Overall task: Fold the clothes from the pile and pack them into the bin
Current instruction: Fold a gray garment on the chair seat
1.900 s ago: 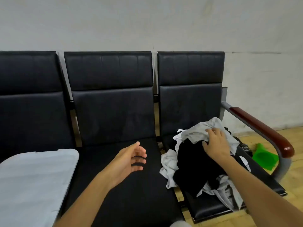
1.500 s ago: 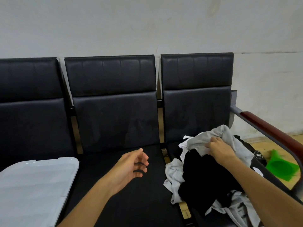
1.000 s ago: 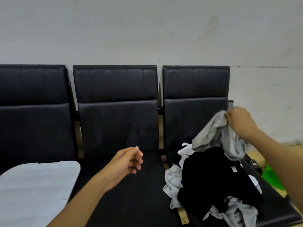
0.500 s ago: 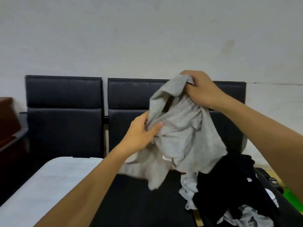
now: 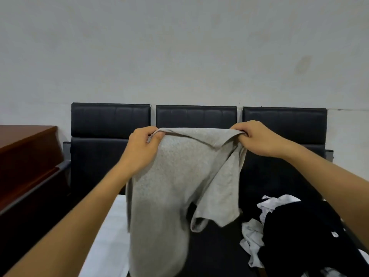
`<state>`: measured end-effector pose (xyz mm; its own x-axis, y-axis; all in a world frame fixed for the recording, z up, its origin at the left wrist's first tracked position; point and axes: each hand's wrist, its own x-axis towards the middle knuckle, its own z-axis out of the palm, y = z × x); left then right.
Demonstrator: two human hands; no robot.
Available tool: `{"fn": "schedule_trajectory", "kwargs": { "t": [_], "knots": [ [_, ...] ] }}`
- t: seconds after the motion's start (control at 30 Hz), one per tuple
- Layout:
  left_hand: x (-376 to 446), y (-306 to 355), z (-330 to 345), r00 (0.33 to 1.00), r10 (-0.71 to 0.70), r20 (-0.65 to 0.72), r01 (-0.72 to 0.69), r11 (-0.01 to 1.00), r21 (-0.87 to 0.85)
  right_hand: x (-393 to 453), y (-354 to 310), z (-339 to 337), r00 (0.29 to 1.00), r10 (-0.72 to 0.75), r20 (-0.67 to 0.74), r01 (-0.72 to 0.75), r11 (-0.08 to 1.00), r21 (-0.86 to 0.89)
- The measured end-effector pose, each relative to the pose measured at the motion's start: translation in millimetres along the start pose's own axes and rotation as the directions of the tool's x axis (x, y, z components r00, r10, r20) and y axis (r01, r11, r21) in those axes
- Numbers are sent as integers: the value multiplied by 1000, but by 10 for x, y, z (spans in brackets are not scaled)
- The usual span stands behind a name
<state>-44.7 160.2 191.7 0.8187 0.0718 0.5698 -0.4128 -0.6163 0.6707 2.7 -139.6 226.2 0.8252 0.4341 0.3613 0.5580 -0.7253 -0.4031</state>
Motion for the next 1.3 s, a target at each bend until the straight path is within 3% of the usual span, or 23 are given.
{"fn": "schedule_trajectory", "kwargs": {
  "t": [0.17,0.27,0.33,0.47,0.63,0.73,0.9,0.97,1.03,1.13,1.2,1.3],
  "knots": [
    [-2,16,-189,981,24,191,-40,996,78,-48,151,-14,999,44,-13,-45,997,-65],
    [-77,-190,-261,882,-80,464,-26,976,217,-134,279,-21,995,98,6,-98,993,-70],
    [-119,-432,-263,831,-175,529,-23,938,346,-180,385,-4,987,161,13,-160,986,-52],
    [-137,-992,-134,796,-327,509,16,853,522,-182,718,129,954,295,61,-294,956,-20],
    [9,-1572,179,853,-371,367,19,725,689,11,1248,477,911,382,156,-351,916,-191],
    [265,-1747,294,921,-298,250,38,709,705,206,1583,607,925,378,48,-360,908,-215],
    [628,-1768,334,995,-68,78,4,779,627,441,1732,708,911,267,-314,-328,931,-159],
    [559,-1818,340,995,-15,98,-48,794,606,392,1753,762,898,243,-367,-301,947,-110],
    [306,-1988,388,978,-33,206,-101,788,608,234,1848,960,906,226,-358,-279,955,-104],
    [-337,-2376,577,868,-269,418,-73,763,643,-240,2078,1575,953,281,-117,-295,946,-131],
    [-830,-2660,704,708,-460,535,37,781,623,-597,2190,2038,930,347,117,-328,931,-158],
    [-1441,-2972,873,413,-599,686,182,793,582,-1028,2269,2667,754,450,479,-418,891,-179]
  ]
}}
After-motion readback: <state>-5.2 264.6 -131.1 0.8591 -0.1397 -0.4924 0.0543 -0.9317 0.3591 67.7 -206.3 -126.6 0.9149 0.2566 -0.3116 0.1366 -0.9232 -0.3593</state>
